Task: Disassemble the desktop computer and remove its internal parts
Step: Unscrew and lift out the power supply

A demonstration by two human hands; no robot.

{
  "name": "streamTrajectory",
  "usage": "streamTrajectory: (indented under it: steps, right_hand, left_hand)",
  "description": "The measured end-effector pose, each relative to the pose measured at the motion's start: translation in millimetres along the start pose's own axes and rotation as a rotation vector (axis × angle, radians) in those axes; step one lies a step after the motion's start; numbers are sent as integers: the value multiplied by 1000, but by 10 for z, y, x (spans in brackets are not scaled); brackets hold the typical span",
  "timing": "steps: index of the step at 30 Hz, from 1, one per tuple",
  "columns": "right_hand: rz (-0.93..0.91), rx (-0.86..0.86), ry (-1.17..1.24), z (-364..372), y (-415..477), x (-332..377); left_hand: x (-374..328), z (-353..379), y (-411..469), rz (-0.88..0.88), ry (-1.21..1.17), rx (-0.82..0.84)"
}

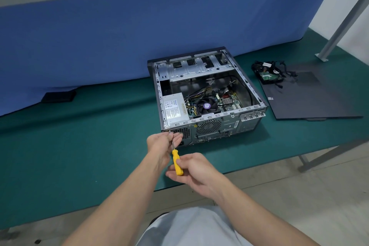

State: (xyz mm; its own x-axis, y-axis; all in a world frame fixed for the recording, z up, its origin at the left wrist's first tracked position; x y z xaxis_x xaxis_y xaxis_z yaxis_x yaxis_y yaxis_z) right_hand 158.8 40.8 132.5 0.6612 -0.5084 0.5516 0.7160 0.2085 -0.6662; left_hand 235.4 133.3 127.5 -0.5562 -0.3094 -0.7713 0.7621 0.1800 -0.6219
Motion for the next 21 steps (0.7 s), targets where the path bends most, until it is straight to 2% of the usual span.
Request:
streamTrajectory:
  steps: [3, 5, 11, 17, 21]
  right_hand:
    - [-76, -136, -177, 22, 35, -42]
    - [-82, -171, -200, 17, 63, -52]
    - [101, 38, 10, 24, 20, -10]
    - [-36, -129, -234, 38, 44, -42]
    - [55, -46, -123, 38, 24, -6]
  left_hand:
    - [-17, -5, -10, 24, 23, -62]
    - [-27, 2, -2, 30, 43, -94]
    - [-29, 21, 15, -5, 11, -22]
    - [-35, -25, 41, 28, 100, -61]
    - [-56, -13, 43, 28, 107, -49]
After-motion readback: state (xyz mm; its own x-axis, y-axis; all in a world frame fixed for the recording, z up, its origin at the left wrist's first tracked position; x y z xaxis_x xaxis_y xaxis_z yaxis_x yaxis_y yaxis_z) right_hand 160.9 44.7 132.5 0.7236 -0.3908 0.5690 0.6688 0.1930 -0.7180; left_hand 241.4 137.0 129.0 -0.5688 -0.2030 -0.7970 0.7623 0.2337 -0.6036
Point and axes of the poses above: each hand's wrist, its own y-axis towards the middle knuckle, its own z-axis out of the palm, x = y × z, the point moved 2 cm from there along y, towards the middle knuckle, and after that the axes turned 4 degrees about y, right-handed, at the moved point
